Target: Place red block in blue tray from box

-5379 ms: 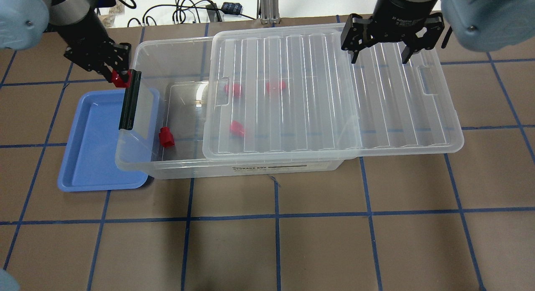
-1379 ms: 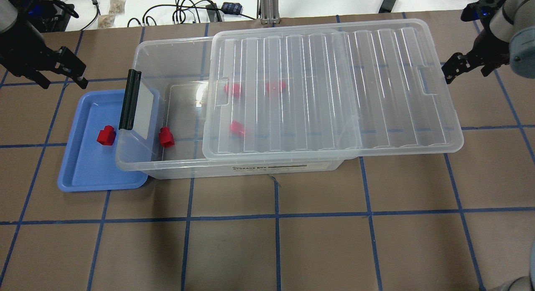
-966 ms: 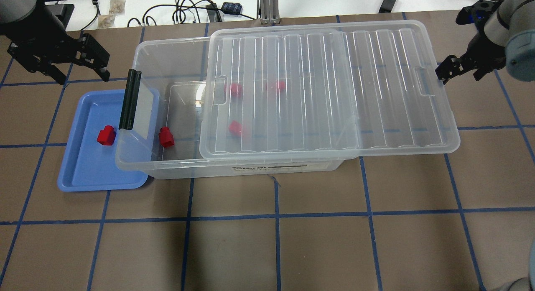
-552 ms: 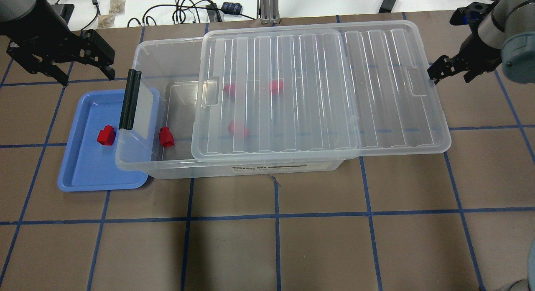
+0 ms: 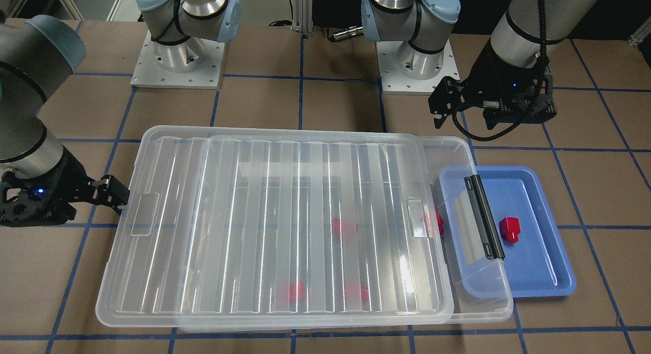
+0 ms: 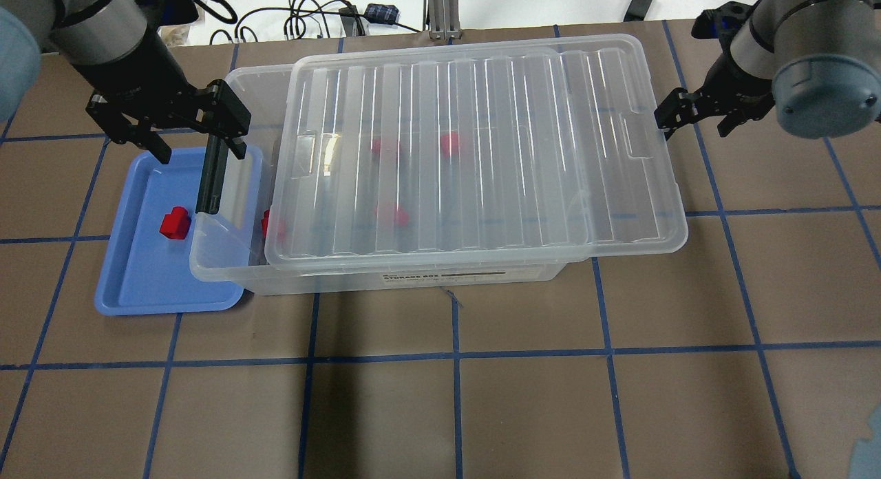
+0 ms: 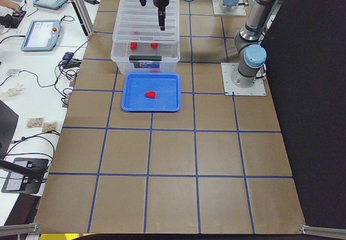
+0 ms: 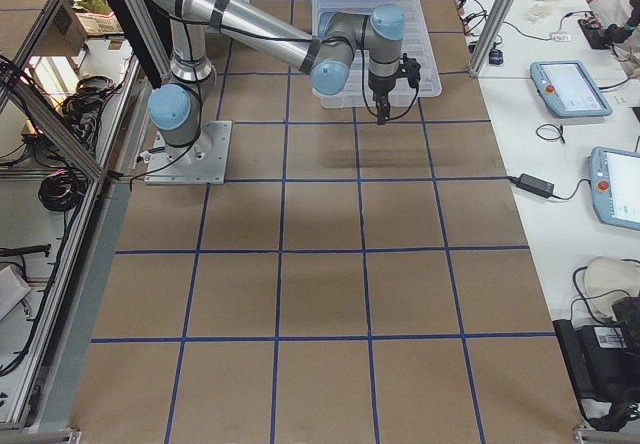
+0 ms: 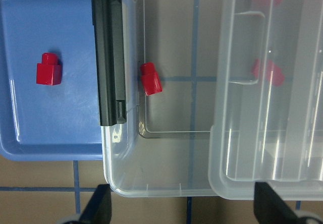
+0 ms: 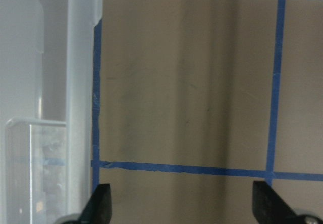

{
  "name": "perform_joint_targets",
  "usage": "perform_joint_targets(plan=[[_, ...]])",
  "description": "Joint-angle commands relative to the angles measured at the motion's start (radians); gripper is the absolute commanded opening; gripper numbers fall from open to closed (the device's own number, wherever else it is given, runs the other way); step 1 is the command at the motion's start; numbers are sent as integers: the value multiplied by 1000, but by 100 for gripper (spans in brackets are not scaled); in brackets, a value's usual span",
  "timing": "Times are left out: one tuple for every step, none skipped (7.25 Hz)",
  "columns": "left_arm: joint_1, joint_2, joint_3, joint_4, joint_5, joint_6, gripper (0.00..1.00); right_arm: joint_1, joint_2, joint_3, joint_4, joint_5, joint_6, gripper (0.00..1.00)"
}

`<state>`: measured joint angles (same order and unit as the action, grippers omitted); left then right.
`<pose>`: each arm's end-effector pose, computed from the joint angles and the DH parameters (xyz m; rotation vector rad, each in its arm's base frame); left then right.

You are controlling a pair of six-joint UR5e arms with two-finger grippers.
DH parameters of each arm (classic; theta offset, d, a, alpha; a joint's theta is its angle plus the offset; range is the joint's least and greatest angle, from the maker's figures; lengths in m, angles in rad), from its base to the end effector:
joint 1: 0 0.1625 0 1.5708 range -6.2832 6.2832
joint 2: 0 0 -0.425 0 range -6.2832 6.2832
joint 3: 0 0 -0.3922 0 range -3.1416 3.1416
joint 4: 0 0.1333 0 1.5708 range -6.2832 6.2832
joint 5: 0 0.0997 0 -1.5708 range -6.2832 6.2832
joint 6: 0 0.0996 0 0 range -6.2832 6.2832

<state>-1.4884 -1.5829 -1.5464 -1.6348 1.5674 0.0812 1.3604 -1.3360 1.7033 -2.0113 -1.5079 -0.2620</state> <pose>-0.0927 -0.5011 0.4877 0.0020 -3.1330 -0.0803 0.0171 -0.5882 0.3432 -0.0834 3.0936 -0.1330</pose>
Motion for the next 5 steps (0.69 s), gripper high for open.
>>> perform_joint_targets(plan=[[-1,14,-3,-17,11,11,100,83,-2,-1,-1,1,102,100],[6,14,-4,-16,10,11,100,101,-2,-5,-7,2,113,100],[5,14,-4,-16,10,11,100,101,-2,-4,-7,3,113,100],[3,14,-4,-16,10,11,100,101,-2,-4,-7,3,115,100],[3,12,-6,-16,3,11,100,103,-2,-16,-9,3,115,100]])
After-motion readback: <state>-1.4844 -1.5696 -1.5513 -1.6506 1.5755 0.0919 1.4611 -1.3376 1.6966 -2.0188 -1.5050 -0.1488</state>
